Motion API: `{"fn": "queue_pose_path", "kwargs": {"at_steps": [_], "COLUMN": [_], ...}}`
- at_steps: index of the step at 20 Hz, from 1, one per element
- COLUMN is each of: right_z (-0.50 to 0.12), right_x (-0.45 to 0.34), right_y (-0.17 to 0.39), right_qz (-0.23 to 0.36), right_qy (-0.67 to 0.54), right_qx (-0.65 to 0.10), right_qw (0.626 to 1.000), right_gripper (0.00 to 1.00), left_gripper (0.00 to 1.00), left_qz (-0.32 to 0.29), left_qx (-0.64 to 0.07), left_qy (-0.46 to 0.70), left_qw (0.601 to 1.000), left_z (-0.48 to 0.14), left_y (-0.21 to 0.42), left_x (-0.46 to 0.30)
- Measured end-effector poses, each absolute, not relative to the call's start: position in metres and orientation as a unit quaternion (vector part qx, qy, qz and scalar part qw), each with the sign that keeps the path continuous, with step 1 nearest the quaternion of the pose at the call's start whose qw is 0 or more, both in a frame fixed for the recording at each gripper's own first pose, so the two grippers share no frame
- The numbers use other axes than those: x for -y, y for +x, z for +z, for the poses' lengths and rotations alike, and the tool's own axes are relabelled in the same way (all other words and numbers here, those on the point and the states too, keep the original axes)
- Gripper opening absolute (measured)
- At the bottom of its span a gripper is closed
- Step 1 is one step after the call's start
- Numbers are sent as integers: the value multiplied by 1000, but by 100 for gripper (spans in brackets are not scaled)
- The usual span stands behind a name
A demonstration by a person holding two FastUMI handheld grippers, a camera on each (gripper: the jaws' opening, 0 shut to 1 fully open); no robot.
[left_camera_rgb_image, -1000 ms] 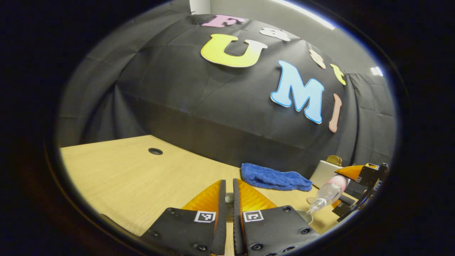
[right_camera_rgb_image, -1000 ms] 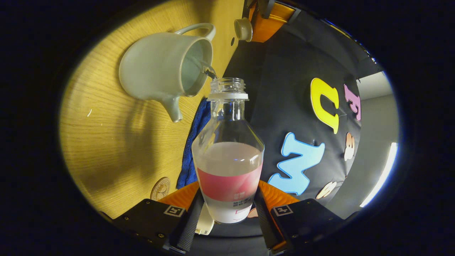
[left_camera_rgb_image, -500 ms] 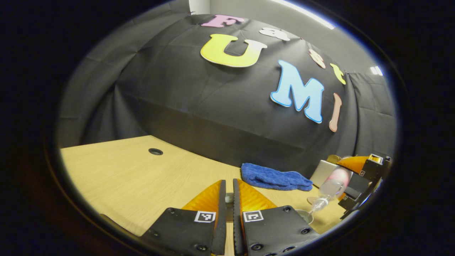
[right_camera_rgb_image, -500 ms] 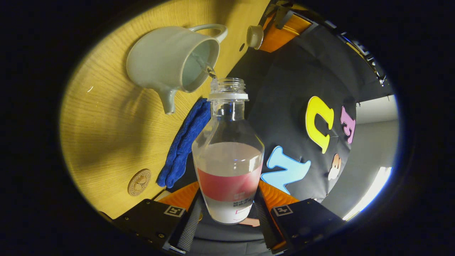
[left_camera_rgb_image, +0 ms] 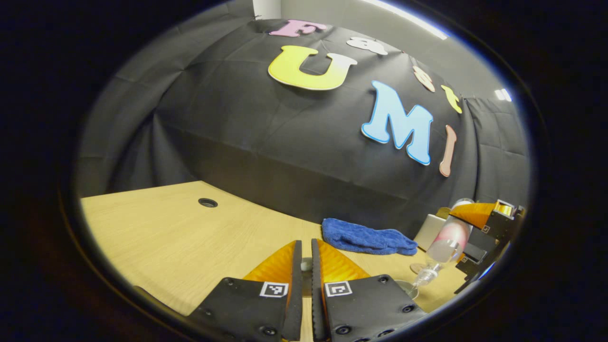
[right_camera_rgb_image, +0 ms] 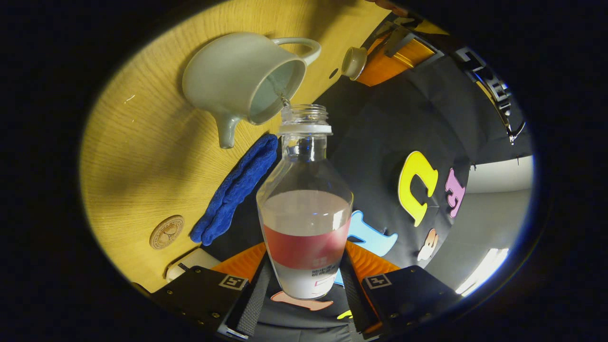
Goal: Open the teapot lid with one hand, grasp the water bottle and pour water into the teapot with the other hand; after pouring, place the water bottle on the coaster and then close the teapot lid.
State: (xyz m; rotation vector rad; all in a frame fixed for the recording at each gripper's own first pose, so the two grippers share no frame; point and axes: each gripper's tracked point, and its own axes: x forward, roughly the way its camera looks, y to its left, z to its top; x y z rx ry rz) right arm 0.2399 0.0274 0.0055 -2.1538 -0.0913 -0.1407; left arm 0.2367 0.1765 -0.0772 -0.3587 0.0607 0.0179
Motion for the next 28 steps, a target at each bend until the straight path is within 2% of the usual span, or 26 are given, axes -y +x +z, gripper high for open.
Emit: {"fn": "queue_pose_path", "kwargs": {"at_steps": [1,2,10,11,12,14,15,16,20,25,28], "right_z": [5,5,8,9,11,11,12,12,12,5,-3], "right_x": [-27,-29,-29,-29,-29,-30,-30,-29,-29,-24,-22], "right_y": [241,239,237,237,238,239,239,240,241,241,239], "right_qz": [-58,-57,-54,-54,-55,-56,-56,-57,-60,-39,-16], "right_qy": [-880,-881,-902,-904,-905,-906,-907,-907,-903,-877,-839], "right_qx": [38,38,68,70,73,76,78,79,80,47,21], "right_qw": [469,467,422,418,416,413,410,411,418,477,544], "right_gripper": [74,74,75,74,74,74,74,75,75,75,75], "left_gripper": [14,17,17,14,17,17,14,17,17,17,17], "left_qz": [9,9,9,9,9,10,9,9,9,10,10], "left_qx": [-30,-30,-28,-27,-27,-28,-28,-28,-28,-27,-28], "left_qy": [-178,-178,-181,-181,-181,-181,-181,-181,-181,-182,-179], "left_qw": [983,983,983,983,983,983,983,983,983,983,983], "left_z": [-77,-77,-77,-77,-77,-77,-77,-77,-77,-76,-78], "left_y": [237,238,238,238,237,237,236,237,237,237,237], "left_x": [-176,-176,-177,-177,-178,-177,-177,-177,-177,-178,-177]}}
